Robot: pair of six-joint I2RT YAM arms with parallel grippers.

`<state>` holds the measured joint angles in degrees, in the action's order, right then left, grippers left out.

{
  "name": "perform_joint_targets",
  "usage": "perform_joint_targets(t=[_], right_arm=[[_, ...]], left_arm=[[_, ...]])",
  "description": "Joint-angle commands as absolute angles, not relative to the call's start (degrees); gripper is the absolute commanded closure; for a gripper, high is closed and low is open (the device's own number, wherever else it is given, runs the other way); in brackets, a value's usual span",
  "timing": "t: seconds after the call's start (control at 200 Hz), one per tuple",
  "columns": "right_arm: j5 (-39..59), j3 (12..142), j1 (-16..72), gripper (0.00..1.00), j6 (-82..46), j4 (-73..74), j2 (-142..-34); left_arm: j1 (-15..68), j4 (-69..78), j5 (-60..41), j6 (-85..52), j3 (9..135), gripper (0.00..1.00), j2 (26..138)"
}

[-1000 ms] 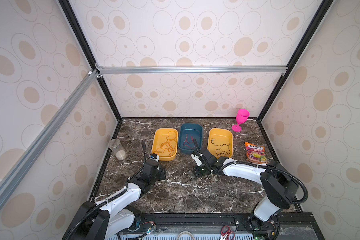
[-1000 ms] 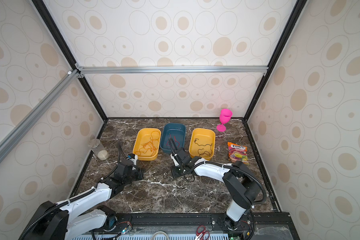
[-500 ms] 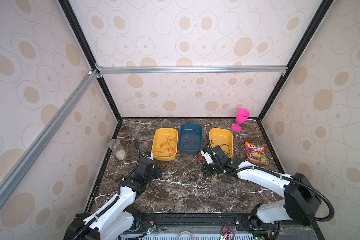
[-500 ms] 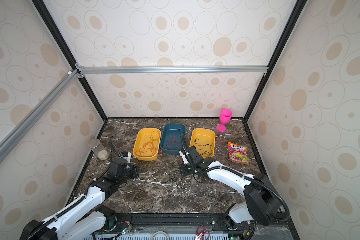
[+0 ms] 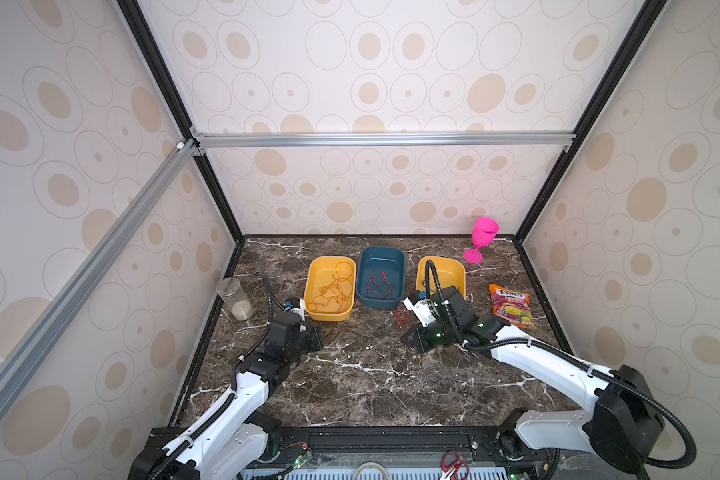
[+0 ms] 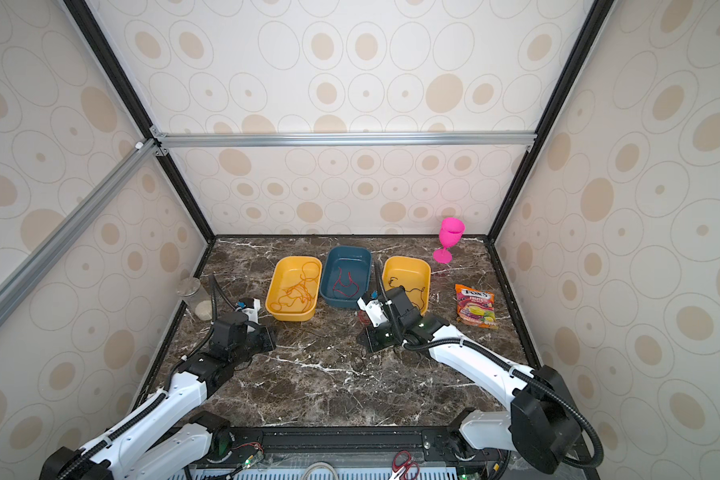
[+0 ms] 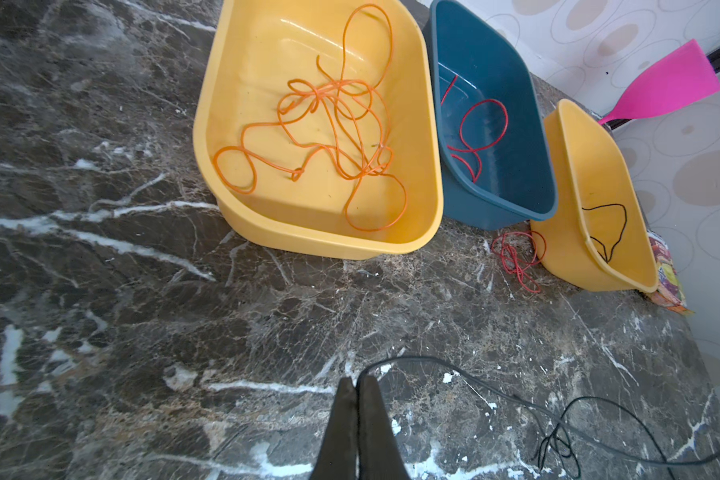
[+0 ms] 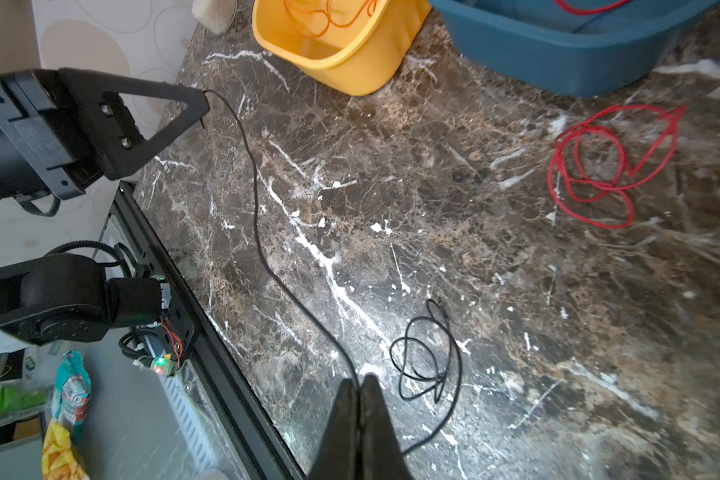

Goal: Untangle the cables

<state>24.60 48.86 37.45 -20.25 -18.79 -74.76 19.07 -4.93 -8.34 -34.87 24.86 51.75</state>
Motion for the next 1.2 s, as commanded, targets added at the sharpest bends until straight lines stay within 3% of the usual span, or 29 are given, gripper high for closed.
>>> perform_joint_targets(t=[0.0, 0.03, 0.07, 0.165, 0.245, 0.35, 0.475, 0.675, 0.995, 1.196], right_arm=[[29.5, 47.7, 37.9, 0.90, -21.0, -15.5, -77.5], [30.2, 47.6, 37.9, 0.86, -21.2, -14.8, -78.0], [30.7, 47.3, 38.0, 0.73, -21.3, -14.1, -78.6], [30.2, 46.4, 37.9, 0.60, -21.4, -13.5, -78.5], [28.7, 45.8, 37.9, 0.52, -21.3, -14.2, -77.5], [25.5, 45.0, 37.9, 0.50, -21.8, -15.2, -76.5], [26.1, 44.0, 38.3, 0.51, -22.8, -13.8, -78.7], [26.7, 43.3, 43.3, 0.62, -25.3, -5.3, -86.5], [24.0, 47.7, 48.0, 0.64, -22.1, -2.9, -96.5], [22.3, 48.1, 48.3, 0.84, -21.4, -4.3, -97.0]], left_arm=[[18.6, -3.6, -9.5, -34.2, 25.0, 1.00, 51.3], [18.6, -3.4, -9.6, -34.3, 25.0, 1.00, 51.2], [18.6, -3.4, -9.6, -34.3, 25.0, 1.00, 51.2], [18.6, -4.1, -9.0, -34.1, 25.0, 1.00, 50.9], [18.6, -4.5, -8.3, -33.9, 25.0, 1.00, 50.7], [18.6, -4.6, -7.9, -33.9, 24.8, 1.00, 50.9], [18.6, -4.3, -8.0, -33.9, 24.6, 1.00, 51.3], [18.6, -3.7, -8.5, -33.9, 24.2, 1.00, 51.4], [18.6, -3.2, -9.4, -34.5, 22.8, 1.00, 50.9], [18.6, -3.3, -9.1, -34.5, 22.5, 1.00, 50.7]])
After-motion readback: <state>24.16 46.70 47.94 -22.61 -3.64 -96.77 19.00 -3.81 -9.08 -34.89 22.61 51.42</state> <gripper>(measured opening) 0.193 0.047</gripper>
